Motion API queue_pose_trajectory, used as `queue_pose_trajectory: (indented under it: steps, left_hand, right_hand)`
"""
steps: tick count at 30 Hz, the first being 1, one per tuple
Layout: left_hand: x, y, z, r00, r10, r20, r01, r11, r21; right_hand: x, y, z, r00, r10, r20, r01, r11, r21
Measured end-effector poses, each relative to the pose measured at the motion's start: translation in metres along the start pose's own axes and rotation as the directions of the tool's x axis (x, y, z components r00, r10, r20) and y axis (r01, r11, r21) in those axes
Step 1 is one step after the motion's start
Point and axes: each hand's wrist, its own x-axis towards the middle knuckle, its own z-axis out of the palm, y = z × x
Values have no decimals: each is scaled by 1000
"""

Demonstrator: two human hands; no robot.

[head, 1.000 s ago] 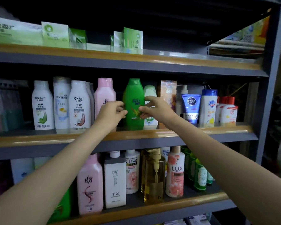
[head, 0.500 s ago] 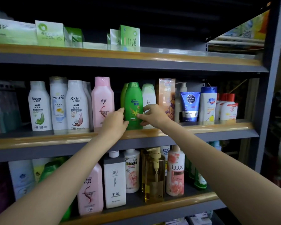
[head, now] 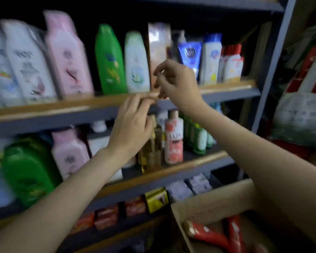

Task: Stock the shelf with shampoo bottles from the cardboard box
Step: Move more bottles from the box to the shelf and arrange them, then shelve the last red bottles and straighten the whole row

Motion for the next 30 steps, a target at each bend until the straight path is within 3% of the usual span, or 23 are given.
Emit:
queue_pose_trajectory:
  steps: [2, 5, 7, 9, 11, 13, 16, 18, 20, 23, 28, 30]
  left_hand:
    - [-24, 24, 37, 991, 50, 127, -37, 994, -105]
    - [-68, 64, 102, 921, 83, 381, 15, 969, -248]
    - [-95, 92, 139, 817, 139, 560, 39, 955, -293]
    - [-118, 116, 169, 682, 185, 708, 36, 958, -285]
    - [-141, 131, 195, 572, 208, 793, 40, 959, -281]
    - [-162, 138, 218, 510, 184, 840, 107, 956, -274]
    - [-184, 135, 245, 378, 109, 919, 187, 964, -191]
    - [-193, 123, 255, 309, 47, 950, 216, 969, -118]
    - [-202, 108, 259, 296, -21, 955, 288, 955, -69]
    - [-209, 88, 255, 325, -65, 944, 344, 938, -53]
    - [-216, 66, 245, 292, -106, 951, 368, 930, -10]
    - [-216, 63, 244, 283, -136, 949, 399, 917, 12]
  right_hand:
    - [-46, 32, -26, 997, 65, 52, -57, 988, -146]
    - [-124, 97, -66, 908, 377, 183, -282, 872, -401]
    - [-172, 135, -88, 759, 579, 299, -365, 758, -541]
    - [-214, 166, -103, 540, 732, 415, -377, 651, -659]
    - [-252, 193, -110, 325, 847, 421, -404, 527, -747]
    - [-284, 219, -110, 214, 897, 387, -450, 443, -776]
    - [-321, 252, -95, 180, 834, 521, -365, 549, -752]
    - [-334, 262, -74, 110, 777, 620, -274, 623, -732]
    - [-345, 271, -47, 23, 739, 673, -233, 659, -716]
    - [-366, 293, -8, -63, 726, 685, -302, 641, -706]
    - [-380, 288, 6, -13, 736, 677, -90, 673, -734]
    - [-374, 279, -4, -36, 741, 670, -168, 657, -735]
